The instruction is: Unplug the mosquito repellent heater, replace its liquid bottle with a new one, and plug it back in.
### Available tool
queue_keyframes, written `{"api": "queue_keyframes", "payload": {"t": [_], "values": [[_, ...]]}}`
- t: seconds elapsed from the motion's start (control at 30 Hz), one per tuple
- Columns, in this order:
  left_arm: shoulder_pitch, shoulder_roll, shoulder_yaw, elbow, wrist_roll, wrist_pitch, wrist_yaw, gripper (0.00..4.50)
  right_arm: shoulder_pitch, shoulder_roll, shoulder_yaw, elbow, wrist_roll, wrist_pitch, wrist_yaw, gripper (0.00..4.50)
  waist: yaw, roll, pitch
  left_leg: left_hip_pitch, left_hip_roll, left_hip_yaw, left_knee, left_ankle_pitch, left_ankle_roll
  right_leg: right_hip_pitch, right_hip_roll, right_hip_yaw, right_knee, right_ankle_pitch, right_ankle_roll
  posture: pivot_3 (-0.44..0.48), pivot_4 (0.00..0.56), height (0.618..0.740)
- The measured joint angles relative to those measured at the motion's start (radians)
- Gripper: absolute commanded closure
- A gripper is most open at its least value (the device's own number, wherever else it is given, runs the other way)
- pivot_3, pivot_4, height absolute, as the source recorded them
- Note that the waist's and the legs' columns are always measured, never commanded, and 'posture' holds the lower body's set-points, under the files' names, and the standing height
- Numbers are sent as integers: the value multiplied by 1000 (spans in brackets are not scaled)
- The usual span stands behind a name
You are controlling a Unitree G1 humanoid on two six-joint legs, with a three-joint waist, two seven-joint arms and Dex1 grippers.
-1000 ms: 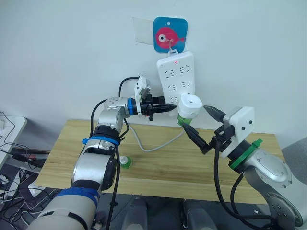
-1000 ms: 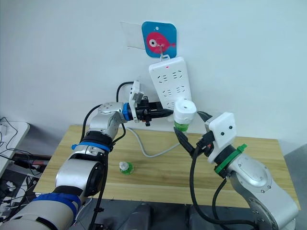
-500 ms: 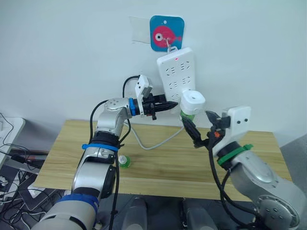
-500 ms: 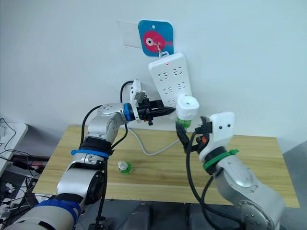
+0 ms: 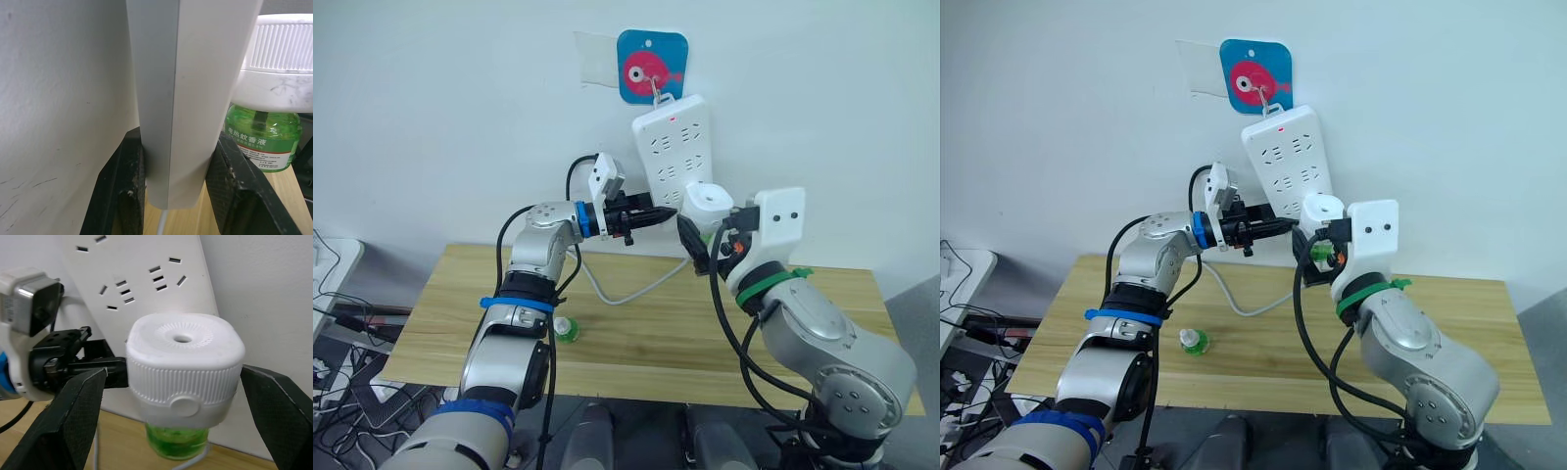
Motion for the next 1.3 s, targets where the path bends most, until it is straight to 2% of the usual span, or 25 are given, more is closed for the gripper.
{"api": "queue_keyframes", "payload": {"t": [0.3,0.4,0.5,0.9,1.07,1.3], "values": [[9,2,0,-15,-1,-3,3,3214,-17,19,3,38,-62,1,27,0,-1,1,0,0,0,0,-1,1,-2,0,0,0,0,-1,0,81,227,740],[9,2,0,-15,0,-6,4,3214,-17,18,3,39,-82,1,46,608,-1,1,0,0,0,0,-1,1,-2,0,0,0,0,-1,0,81,227,740],[11,2,0,-15,0,-8,5,3214,-17,25,7,39,-92,0,66,1581,-1,1,0,0,0,0,-1,1,-2,0,0,-1,0,-1,0,84,231,740],[18,3,-1,-24,-1,-10,10,3214,-5,33,15,31,-132,-1,105,1580,-2,1,1,0,0,0,-2,1,-2,0,0,-1,-1,-1,0,86,235,740],[10,-18,-11,-3,-3,-39,13,3214,48,25,3,-38,-135,-1,116,1580,2,1,1,-4,0,-1,-2,2,-3,0,-1,-4,-6,-1,0,80,242,740],[-8,-8,-11,36,15,-82,43,3214,90,-19,-7,-74,-56,-2,97,1580,-2,3,2,-4,0,-2,-1,2,-3,0,-2,-3,-5,-1,0,68,242,740]]}}
